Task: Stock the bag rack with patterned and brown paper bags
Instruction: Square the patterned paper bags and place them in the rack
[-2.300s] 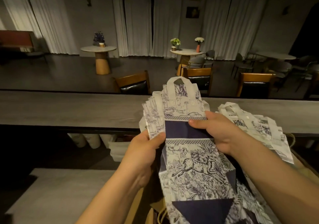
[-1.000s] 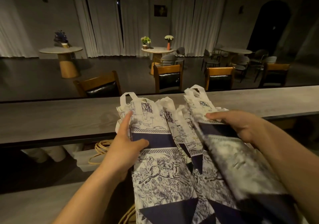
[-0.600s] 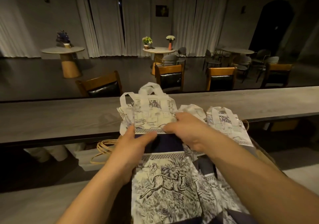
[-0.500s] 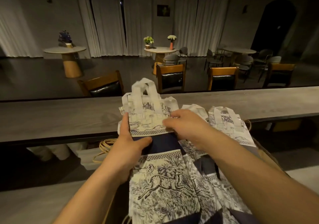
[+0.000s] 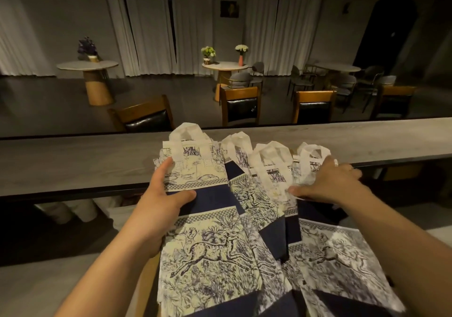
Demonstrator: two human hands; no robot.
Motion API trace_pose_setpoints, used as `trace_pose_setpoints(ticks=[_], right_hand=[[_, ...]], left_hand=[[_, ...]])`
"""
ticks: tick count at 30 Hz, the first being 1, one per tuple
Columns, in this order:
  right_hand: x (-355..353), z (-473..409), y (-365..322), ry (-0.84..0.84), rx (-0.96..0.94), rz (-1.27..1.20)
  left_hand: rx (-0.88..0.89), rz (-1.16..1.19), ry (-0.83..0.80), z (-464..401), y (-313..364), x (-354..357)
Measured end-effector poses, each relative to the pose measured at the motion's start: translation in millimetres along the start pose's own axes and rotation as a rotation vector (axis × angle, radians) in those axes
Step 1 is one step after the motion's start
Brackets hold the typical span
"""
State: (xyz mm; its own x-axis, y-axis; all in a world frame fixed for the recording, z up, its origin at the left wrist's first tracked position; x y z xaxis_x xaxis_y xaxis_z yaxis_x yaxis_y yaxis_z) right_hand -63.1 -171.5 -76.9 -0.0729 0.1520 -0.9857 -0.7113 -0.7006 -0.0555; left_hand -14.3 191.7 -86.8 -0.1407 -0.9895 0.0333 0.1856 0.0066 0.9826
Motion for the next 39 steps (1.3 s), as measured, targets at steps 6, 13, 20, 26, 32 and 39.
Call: trace_pose_setpoints(ticks=[6,13,20,26,32,39], right_hand=[[-6,7,5,0.059,0.049,-0.085],[-28,-6,1,0.089,-0.090,-0.677],[-51,32,-41,-0.493,-0.086,-0.937],[-21,35,-127,-0.379,-0.321,-0.765],[-3,74,-186,-0.223,-0.474,-0.482],[-4,68,-201,-0.269,-0.458,-0.506]], left_hand=[[-0.006,0.014,0.015,-4,-1,-3],[0.031,0.051,0.060,-1,7,-20],[0.064,-0.004,0.082,4,14,-45],[0.038,-0.010,0.084,13,9,-65],[0.016,0.028,0.118,22,-6,-97],[0.043,0.079,0.125,27,-10,-115]])
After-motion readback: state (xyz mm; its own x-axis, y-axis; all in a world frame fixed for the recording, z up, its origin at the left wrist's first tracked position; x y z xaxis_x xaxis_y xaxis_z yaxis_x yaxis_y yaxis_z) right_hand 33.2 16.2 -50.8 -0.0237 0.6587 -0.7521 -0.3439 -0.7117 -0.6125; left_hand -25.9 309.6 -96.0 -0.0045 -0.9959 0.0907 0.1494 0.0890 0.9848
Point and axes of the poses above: each hand's wrist, its own z-axis away from the middle knuckle, its own x-axis out of the palm, y = z × x, the point moved 6 cm from there along -z, towards the middle knuckle, and after that the axes turned 5 degrees about z, right-handed, at the moved point
